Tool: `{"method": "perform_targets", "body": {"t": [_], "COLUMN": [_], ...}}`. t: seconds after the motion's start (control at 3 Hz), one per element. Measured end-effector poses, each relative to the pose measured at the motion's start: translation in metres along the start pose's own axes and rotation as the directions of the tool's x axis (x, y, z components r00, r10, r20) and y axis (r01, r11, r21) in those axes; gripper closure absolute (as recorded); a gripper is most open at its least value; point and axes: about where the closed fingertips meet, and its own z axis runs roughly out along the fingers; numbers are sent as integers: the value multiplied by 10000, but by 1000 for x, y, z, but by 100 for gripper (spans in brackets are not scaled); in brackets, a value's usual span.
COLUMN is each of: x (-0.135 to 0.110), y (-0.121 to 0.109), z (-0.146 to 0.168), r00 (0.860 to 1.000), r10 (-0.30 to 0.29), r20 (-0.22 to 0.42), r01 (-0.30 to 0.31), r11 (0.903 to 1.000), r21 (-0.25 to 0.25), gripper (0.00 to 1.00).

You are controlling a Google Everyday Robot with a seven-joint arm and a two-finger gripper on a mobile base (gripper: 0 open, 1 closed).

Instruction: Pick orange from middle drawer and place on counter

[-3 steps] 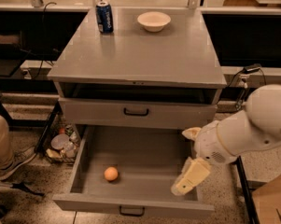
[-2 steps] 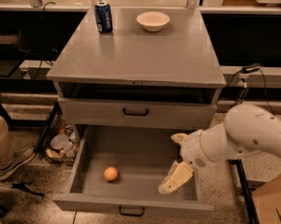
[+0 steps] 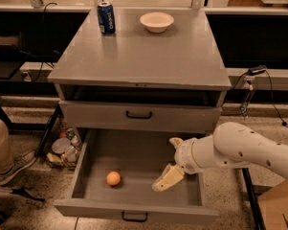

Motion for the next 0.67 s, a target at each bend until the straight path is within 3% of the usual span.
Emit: {"method": "perform_targets", "body": {"t": [0.33, 0.67], "x": [-1, 4], "y": [0, -2], "z": [-1, 15], "r00": [10000, 9984], "r10": [-13, -545], "r20": [-3, 128], "r01": [13, 543], "r11": [10000, 9984], "r21": [7, 135], "gripper": [0, 0]}}
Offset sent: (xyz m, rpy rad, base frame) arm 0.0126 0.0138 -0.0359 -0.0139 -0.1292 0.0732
